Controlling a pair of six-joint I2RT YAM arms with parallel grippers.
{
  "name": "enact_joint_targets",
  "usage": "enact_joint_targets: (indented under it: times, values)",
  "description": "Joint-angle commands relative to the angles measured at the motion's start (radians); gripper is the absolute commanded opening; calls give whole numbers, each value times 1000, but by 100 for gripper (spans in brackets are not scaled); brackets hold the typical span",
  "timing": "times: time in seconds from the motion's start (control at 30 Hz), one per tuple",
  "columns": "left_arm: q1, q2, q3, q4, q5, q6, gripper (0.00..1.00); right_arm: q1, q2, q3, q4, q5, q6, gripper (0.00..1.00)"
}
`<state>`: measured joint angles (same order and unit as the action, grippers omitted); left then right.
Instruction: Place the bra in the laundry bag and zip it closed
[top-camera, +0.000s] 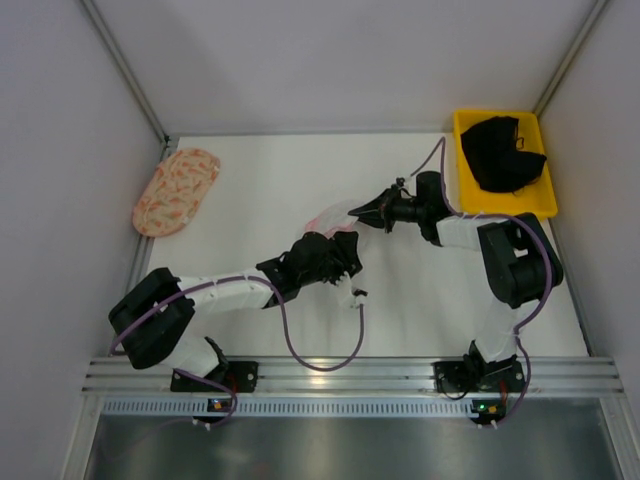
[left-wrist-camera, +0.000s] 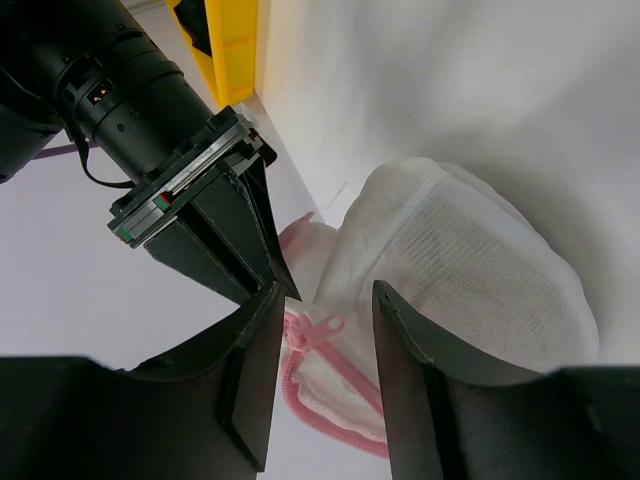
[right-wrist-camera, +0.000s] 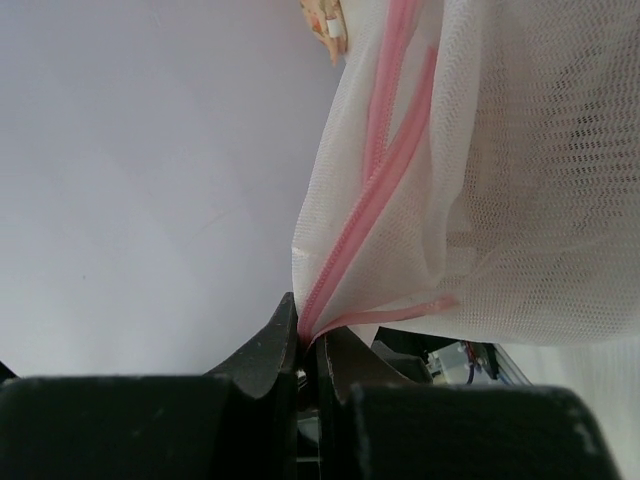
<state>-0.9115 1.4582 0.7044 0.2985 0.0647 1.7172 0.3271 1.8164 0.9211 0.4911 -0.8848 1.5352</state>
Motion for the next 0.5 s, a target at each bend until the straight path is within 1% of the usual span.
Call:
enact_joint_targets:
  times: [0.0,0.23,0.33,0.37,0.47]
  values:
    - [11,1,-8,45,-8,36,48,13,-51,-8,58,-25,34,0]
    - [19,-10,-13,44,1,62,48,15,-55,-25,60,-39,31,0]
    - [23,-16,-11,45,24,64,43,15,-55,-27,60,-40,29,0]
    - [26,-13,-13,45,27,65,40,15,-55,-25,61,-39,31,0]
    - [29,-18,-10,44,46,65,34,16,-54,-24,64,-39,29,0]
